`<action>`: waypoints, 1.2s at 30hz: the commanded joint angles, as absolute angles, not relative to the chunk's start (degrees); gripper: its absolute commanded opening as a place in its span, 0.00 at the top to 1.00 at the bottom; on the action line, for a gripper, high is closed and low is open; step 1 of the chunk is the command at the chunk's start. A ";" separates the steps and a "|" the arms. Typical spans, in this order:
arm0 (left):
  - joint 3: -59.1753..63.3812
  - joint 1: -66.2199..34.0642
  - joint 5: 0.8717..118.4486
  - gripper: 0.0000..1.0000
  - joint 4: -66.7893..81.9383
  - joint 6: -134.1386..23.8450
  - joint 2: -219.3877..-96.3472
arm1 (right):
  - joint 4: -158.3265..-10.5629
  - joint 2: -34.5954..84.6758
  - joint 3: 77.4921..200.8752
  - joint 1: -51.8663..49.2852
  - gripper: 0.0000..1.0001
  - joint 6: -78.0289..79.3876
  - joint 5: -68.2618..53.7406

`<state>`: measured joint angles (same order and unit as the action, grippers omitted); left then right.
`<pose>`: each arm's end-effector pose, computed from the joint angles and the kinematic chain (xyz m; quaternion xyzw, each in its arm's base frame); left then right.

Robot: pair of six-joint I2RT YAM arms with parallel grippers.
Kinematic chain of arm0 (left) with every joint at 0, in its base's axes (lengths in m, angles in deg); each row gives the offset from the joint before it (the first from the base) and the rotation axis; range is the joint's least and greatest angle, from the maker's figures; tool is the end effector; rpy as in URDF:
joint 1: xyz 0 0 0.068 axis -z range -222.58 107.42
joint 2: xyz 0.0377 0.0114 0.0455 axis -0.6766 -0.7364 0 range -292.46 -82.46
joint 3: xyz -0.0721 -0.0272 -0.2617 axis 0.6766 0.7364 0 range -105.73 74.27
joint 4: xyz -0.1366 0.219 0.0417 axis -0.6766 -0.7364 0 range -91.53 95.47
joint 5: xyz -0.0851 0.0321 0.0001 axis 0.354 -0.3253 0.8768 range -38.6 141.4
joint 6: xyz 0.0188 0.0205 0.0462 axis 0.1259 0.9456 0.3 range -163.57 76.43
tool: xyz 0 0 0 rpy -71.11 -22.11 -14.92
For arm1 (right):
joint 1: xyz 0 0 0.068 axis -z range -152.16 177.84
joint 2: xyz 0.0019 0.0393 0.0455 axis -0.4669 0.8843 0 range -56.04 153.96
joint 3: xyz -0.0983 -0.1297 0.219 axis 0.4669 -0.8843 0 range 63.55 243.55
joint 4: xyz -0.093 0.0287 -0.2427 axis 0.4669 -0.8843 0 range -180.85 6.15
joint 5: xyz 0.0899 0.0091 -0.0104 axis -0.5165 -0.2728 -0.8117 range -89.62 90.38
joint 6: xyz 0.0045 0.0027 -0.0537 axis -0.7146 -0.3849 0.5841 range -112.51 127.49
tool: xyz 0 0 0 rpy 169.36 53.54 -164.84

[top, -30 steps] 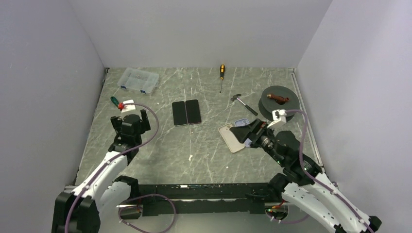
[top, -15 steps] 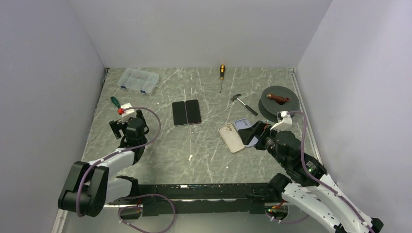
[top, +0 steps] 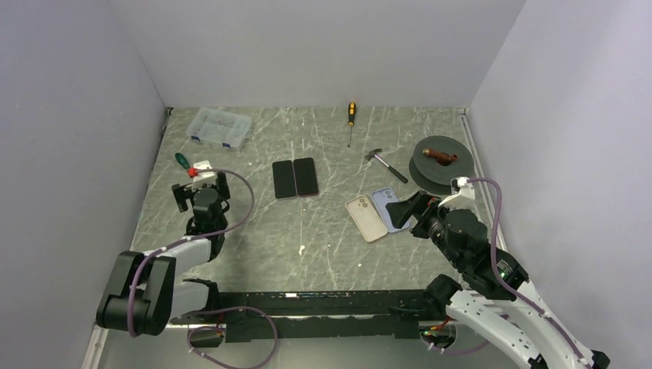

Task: Take the phone out of the phone case
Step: Reset both arms

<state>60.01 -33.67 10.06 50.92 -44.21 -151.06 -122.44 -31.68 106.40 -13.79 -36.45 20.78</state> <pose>0.2159 -0.0101 0.1796 -0.1777 0.7255 0.2166 0.6286 0.0784 0.0530 0.3200 0.1177 0.8045 0.2765 0.5124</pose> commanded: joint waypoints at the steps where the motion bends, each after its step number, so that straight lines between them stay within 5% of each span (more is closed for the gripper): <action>1: 59.39 -33.70 29.29 0.01 58.10 -33.86 -153.55 | -123.27 -32.10 107.53 -14.09 0.00 -37.79 24.06; 13: 61.94 -39.05 35.58 0.01 69.61 -36.20 -160.85 | -110.19 -31.45 101.79 -14.09 0.00 -32.93 29.58; 21: 61.94 -40.36 35.01 0.00 67.24 -39.17 -159.55 | -66.70 -14.05 91.72 -11.87 0.00 -5.54 54.76; 24: 62.18 -40.33 34.90 0.01 67.93 -39.07 -159.70 | -52.96 -6.44 87.91 -2.86 0.00 5.43 47.79; 28: 62.35 -40.29 35.15 0.01 68.49 -39.60 -159.86 | -57.38 4.49 88.62 7.05 0.00 3.55 43.19; 36: 61.80 -40.26 35.66 0.01 68.26 -39.17 -160.30 | -30.11 17.12 77.13 17.34 0.00 3.63 32.35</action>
